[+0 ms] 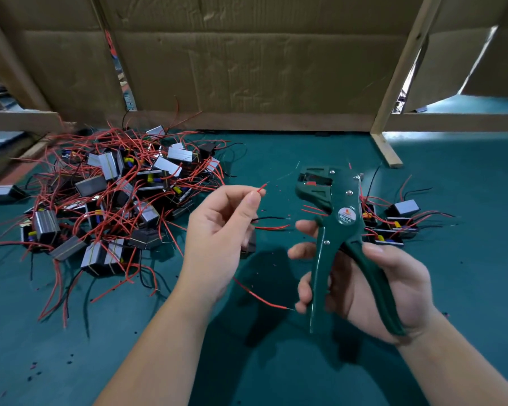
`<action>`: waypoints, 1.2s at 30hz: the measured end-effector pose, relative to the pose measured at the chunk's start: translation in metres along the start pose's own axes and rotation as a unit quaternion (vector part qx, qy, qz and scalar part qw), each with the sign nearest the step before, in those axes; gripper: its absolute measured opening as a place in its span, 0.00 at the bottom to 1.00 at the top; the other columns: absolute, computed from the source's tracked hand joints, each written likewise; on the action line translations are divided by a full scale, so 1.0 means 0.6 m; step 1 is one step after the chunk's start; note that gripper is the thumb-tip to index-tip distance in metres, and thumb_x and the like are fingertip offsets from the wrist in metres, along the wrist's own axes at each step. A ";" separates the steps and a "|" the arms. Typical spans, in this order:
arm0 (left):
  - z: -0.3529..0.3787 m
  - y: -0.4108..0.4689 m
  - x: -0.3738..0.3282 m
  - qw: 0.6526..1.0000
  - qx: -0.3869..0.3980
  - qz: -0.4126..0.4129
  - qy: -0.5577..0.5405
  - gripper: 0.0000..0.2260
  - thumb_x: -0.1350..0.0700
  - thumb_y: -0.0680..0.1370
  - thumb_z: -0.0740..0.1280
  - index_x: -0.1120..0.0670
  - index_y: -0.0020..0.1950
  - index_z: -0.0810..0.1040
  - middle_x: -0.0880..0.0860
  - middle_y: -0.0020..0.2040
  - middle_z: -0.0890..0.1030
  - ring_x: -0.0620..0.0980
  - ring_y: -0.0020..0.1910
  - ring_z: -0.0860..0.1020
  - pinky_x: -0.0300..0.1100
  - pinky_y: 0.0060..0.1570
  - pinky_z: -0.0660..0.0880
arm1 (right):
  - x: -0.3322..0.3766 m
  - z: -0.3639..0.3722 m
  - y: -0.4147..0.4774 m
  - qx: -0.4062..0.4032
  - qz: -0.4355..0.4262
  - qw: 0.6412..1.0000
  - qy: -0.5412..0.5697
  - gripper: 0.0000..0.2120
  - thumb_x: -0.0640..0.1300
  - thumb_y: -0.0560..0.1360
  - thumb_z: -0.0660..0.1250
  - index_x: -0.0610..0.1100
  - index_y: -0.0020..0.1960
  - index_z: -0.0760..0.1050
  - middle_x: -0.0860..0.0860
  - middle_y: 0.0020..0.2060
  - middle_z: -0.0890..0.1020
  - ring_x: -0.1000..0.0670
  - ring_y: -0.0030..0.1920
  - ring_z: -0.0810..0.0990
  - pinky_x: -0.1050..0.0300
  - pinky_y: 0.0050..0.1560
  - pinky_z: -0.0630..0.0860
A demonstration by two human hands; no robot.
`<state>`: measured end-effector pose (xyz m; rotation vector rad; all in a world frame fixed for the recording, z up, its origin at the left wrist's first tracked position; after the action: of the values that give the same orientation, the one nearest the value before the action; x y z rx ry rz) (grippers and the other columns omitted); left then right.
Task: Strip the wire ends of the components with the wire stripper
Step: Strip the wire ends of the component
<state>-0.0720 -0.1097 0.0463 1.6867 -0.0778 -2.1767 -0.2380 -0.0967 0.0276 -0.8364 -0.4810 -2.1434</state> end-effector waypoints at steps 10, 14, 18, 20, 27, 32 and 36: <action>-0.015 0.005 -0.001 0.993 0.008 0.028 0.118 0.03 0.52 0.67 0.73 0.47 0.39 0.84 0.51 0.36 0.84 0.46 0.34 0.75 0.33 0.34 0.72 | -0.015 0.004 -0.002 -0.011 0.056 0.994 -0.093 0.27 0.47 0.69 0.73 0.34 0.62 0.73 0.37 0.43 0.79 0.36 0.40 0.79 0.38 0.46 0.76; -0.019 0.008 0.001 0.988 0.022 0.035 0.146 0.04 0.57 0.70 0.75 0.48 0.38 0.82 0.42 0.31 0.80 0.39 0.27 0.73 0.31 0.31 0.69 | -0.017 -0.004 -0.004 -0.051 0.061 0.989 -0.121 0.23 0.49 0.66 0.76 0.36 0.55 0.77 0.37 0.40 0.79 0.36 0.36 0.80 0.39 0.42 0.77; -0.022 0.008 -0.003 0.970 0.026 0.077 0.229 0.08 0.59 0.72 0.74 0.46 0.40 0.81 0.43 0.33 0.79 0.41 0.30 0.72 0.34 0.33 0.69 | -0.020 -0.011 -0.007 -0.102 0.070 0.982 -0.142 0.22 0.52 0.64 0.78 0.38 0.49 0.78 0.37 0.35 0.78 0.38 0.31 0.79 0.42 0.36 0.77; -0.021 0.008 -0.007 0.958 0.026 0.107 0.265 0.09 0.60 0.72 0.74 0.45 0.41 0.81 0.47 0.37 0.81 0.45 0.34 0.75 0.39 0.37 0.72 | -0.024 -0.011 -0.005 -0.138 0.068 0.977 -0.145 0.21 0.53 0.64 0.78 0.38 0.45 0.77 0.38 0.33 0.76 0.40 0.27 0.77 0.45 0.32 0.77; -0.014 0.004 0.002 0.913 0.063 0.158 0.370 0.05 0.60 0.75 0.68 0.51 0.47 0.82 0.43 0.40 0.78 0.40 0.37 0.74 0.28 0.39 0.68 | -0.032 -0.015 0.003 -0.230 0.036 0.965 -0.122 0.16 0.53 0.64 0.72 0.40 0.38 0.75 0.42 0.28 0.72 0.45 0.21 0.71 0.53 0.25 0.72; -0.026 0.007 0.006 0.941 0.028 0.103 0.320 0.09 0.60 0.78 0.67 0.48 0.50 0.69 0.47 0.36 0.79 0.41 0.32 0.74 0.29 0.36 0.68 | -0.018 -0.018 0.010 -0.169 0.000 0.985 -0.025 0.28 0.50 0.55 0.80 0.37 0.50 0.79 0.37 0.41 0.79 0.37 0.38 0.80 0.40 0.41 0.79; -0.029 0.010 0.002 0.943 0.039 0.092 0.318 0.07 0.57 0.79 0.65 0.51 0.48 0.66 0.49 0.34 0.81 0.34 0.25 0.72 0.28 0.31 0.64 | -0.017 -0.024 0.006 -0.164 0.041 0.985 -0.018 0.29 0.49 0.55 0.79 0.35 0.52 0.79 0.36 0.42 0.78 0.35 0.39 0.80 0.38 0.42 0.79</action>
<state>-0.0541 -0.1123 0.0418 2.2411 -0.1378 -1.4286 -0.2365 -0.1019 0.0105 -1.0577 -0.1082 -2.1653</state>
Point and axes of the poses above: each hand's wrist, its own y-axis towards the middle knuckle, its own z-axis out of the palm, x = y × z, the point moved 5 cm from there along y, towards the middle knuckle
